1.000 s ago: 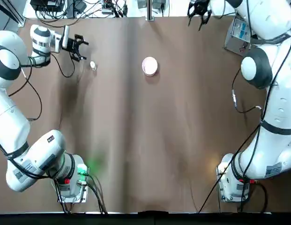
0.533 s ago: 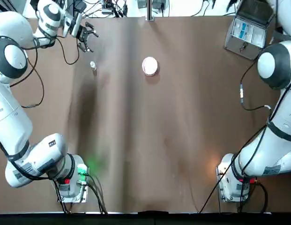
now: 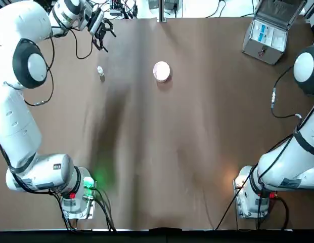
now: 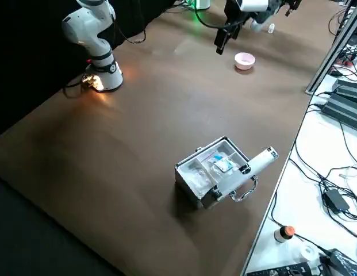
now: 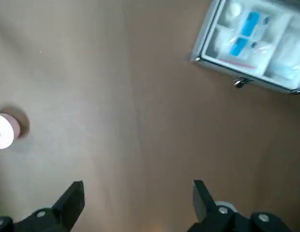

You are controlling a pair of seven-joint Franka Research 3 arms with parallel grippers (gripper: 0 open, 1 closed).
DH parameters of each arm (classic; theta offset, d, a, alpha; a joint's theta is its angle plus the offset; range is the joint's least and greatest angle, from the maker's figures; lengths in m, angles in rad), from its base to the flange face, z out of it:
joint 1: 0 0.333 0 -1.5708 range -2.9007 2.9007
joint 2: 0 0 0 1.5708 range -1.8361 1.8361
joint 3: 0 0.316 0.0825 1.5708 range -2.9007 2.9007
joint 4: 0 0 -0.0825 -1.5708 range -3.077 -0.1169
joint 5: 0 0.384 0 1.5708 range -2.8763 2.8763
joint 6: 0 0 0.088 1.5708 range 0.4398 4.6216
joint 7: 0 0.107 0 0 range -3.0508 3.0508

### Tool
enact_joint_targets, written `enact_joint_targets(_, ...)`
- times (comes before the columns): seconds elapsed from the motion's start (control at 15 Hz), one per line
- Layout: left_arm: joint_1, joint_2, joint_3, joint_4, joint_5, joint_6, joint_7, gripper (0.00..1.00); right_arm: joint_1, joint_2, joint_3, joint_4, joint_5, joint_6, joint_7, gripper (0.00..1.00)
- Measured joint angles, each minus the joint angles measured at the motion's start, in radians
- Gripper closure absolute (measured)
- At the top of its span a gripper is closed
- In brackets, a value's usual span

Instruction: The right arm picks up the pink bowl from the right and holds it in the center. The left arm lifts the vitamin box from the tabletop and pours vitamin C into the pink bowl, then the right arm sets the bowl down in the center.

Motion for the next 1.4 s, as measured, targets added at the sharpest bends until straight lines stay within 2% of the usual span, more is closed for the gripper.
enact_joint_targets(0.13,-0.072,-0.025,0.067,0.007,0.000,0.001,-0.030,0.00,0.002,-0.034,0.003,-0.001,-0.064,-0.001,-0.015,0.01)
enact_joint_targets(0.27,-0.097,-0.045,0.091,0.013,0.000,0.001,-0.075,0.00,0.009,-0.076,0.008,-0.018,-0.103,-0.001,-0.035,0.01)
enact_joint_targets(0.53,-0.109,-0.088,0.093,0.016,0.002,0.001,-0.260,0.00,0.013,-0.188,-0.004,-0.124,-0.103,0.051,-0.067,0.01)
enact_joint_targets(0.8,-0.136,-0.136,0.094,0.017,0.042,0.001,-0.495,0.00,0.049,-0.250,-0.075,-0.210,-0.101,0.102,-0.195,0.01)
enact_joint_targets(0.87,-0.157,-0.153,0.094,0.017,0.057,0.001,-0.604,0.00,0.074,-0.283,-0.097,-0.273,-0.101,0.171,-0.201,0.01)
enact_joint_targets(1.07,-0.182,-0.172,0.094,0.017,0.099,0.009,-0.784,0.00,0.080,-0.362,-0.107,-0.377,-0.102,0.227,-0.199,0.01)
enact_joint_targets(1.4,-0.198,-0.194,0.094,0.018,0.139,0.019,-1.055,0.00,0.083,-0.407,-0.110,-0.421,-0.101,0.238,-0.173,0.01)
